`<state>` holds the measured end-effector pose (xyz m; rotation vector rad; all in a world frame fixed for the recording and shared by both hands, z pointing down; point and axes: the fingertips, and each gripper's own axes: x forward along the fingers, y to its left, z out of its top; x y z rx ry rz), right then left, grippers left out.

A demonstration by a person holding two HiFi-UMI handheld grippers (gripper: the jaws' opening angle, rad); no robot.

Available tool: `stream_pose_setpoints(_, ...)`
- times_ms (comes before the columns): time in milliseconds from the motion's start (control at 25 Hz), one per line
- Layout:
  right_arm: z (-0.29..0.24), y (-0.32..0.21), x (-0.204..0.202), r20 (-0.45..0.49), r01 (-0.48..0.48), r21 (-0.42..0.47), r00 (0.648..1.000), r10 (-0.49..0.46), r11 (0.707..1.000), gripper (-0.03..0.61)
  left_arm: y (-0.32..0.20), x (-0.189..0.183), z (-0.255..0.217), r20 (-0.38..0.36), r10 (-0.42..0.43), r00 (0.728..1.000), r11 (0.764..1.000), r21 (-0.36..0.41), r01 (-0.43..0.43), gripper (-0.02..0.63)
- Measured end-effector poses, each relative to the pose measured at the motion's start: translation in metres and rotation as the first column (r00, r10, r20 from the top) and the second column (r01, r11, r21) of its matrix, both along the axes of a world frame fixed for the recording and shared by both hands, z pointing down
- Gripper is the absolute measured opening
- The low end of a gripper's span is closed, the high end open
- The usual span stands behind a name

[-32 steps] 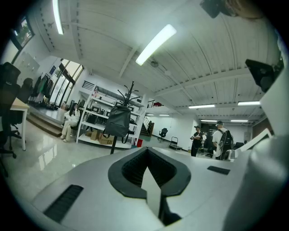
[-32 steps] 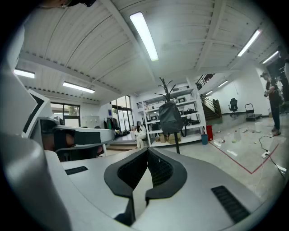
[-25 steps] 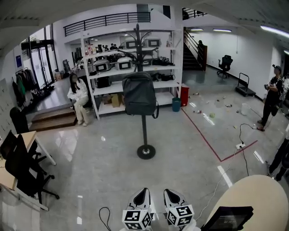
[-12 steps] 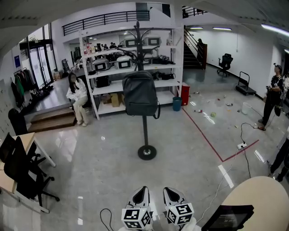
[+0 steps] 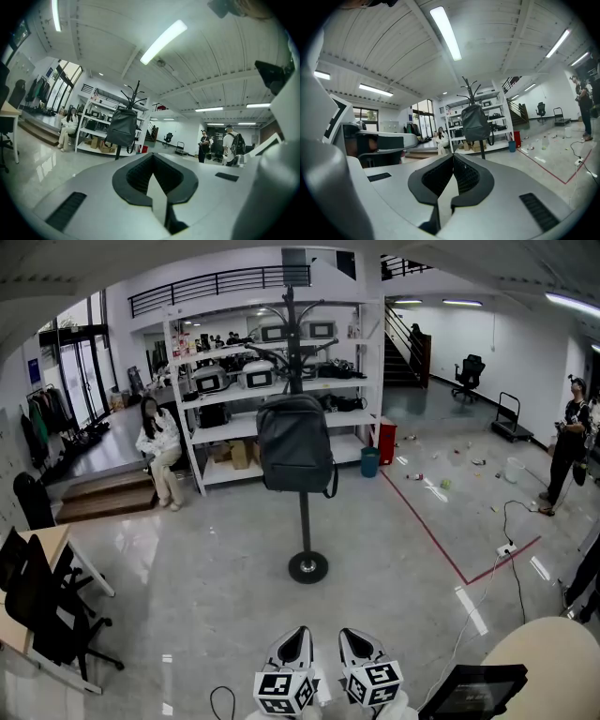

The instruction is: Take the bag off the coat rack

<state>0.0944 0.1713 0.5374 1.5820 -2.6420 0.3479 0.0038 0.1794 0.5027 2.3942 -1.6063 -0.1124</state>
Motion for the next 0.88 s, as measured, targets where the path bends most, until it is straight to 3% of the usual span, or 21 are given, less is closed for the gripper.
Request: stream_pose_setpoints(880, 0.002, -0.092, -0.04, -0.01, -0.033, 0.007, 0.999, 0.033, 0.999, 0.011, -0.091, -0.031, 0.001, -0.007, 0.067, 0.998, 0.998, 0.012, -0.066, -0.006)
